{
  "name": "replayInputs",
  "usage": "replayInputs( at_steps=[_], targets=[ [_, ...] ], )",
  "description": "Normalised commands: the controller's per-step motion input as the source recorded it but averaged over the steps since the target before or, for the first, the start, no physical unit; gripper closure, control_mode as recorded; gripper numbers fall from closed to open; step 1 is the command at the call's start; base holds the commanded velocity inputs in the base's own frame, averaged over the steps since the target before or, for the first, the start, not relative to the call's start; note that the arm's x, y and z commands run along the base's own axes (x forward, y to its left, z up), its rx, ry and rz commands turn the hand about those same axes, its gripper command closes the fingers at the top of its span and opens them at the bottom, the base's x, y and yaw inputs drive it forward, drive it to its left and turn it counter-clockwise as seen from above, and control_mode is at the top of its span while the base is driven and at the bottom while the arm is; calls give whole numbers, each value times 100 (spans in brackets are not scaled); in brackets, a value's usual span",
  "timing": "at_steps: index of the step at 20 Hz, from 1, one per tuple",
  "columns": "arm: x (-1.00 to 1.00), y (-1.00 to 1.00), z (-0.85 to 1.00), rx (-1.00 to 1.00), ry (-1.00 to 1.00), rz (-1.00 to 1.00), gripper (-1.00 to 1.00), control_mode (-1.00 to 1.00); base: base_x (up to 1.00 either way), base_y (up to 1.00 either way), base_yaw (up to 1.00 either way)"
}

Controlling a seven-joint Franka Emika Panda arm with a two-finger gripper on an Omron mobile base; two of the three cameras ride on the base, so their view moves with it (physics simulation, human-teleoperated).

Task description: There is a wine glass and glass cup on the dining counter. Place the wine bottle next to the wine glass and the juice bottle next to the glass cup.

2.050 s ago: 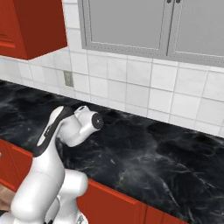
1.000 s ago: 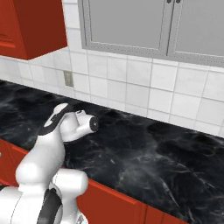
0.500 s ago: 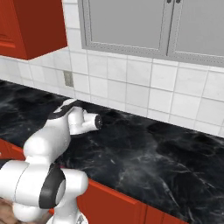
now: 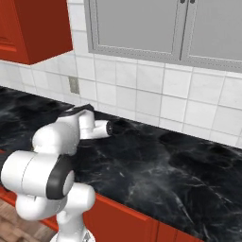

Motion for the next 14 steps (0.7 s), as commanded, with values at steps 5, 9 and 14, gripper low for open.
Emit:
replayInputs(
  at_steps=[5,9,14],
  targets=[
    [18,10,-9,0,0,2,-100,-100,0,0,0],
    [13,6,-7,0,0,1,-100,-100,0,0,0],
    [10,6,-8,0,0,0,-100,-100,0,0,0]
  ],
)
